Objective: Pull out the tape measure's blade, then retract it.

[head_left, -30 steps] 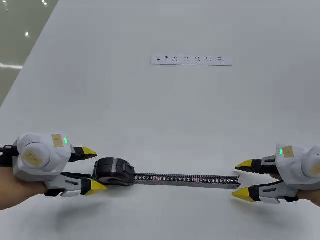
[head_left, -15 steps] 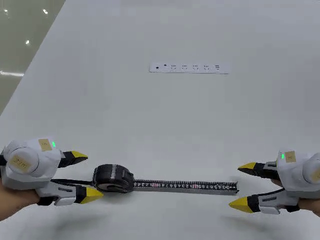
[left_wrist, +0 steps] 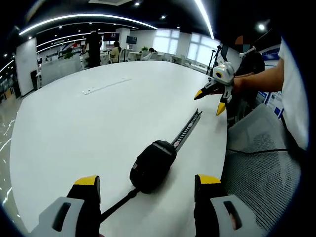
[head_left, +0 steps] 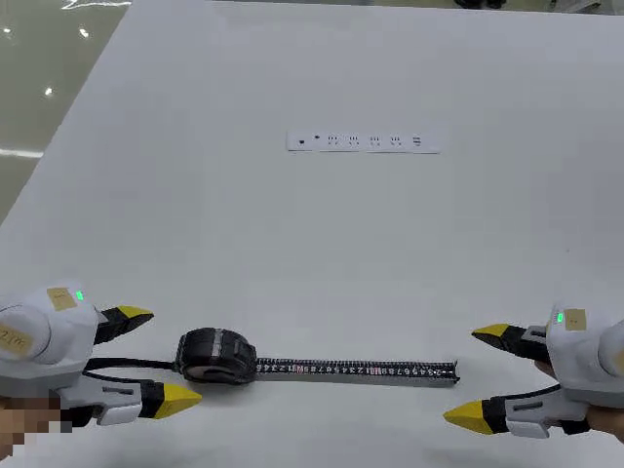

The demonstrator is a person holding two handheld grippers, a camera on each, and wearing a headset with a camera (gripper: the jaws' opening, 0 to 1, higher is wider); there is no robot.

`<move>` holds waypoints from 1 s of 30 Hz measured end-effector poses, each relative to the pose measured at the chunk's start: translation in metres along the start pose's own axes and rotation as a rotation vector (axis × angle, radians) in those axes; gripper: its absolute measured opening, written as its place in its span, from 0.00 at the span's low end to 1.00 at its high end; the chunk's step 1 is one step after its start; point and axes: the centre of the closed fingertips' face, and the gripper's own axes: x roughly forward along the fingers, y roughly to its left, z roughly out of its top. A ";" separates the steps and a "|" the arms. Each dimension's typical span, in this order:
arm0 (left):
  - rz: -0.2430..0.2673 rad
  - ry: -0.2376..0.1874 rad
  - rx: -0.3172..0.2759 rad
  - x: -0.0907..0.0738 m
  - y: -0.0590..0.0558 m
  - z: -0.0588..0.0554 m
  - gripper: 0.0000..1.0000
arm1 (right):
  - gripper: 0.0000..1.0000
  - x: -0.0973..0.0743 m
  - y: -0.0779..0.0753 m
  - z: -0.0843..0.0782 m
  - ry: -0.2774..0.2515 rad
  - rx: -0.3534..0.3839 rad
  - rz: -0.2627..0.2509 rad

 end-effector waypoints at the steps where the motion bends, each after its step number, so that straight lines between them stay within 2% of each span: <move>1: 0.001 -0.006 -0.010 -0.001 0.000 0.000 0.76 | 0.75 -0.001 0.001 0.001 -0.002 0.004 -0.004; 2: 0.005 -0.018 -0.029 -0.002 0.000 0.000 0.76 | 0.75 -0.002 0.001 0.000 0.000 0.008 -0.009; 9: 0.030 -0.029 -0.085 -0.010 -0.001 -0.005 0.79 | 0.80 -0.011 -0.001 0.003 -0.002 0.041 -0.055; 16: 0.067 -0.057 -0.115 -0.017 -0.001 -0.004 0.81 | 0.84 -0.020 0.000 0.005 -0.011 0.072 -0.088; 18: 0.073 -0.072 -0.134 -0.019 -0.003 -0.003 0.81 | 0.84 -0.024 -0.001 0.005 -0.017 0.077 -0.098; 26: 0.092 -0.087 -0.160 -0.026 -0.009 -0.005 0.83 | 0.88 -0.037 0.001 0.011 -0.033 0.090 -0.131; 30: 0.105 -0.112 -0.187 -0.033 -0.010 -0.003 0.86 | 0.90 -0.043 0.005 0.011 -0.044 0.102 -0.146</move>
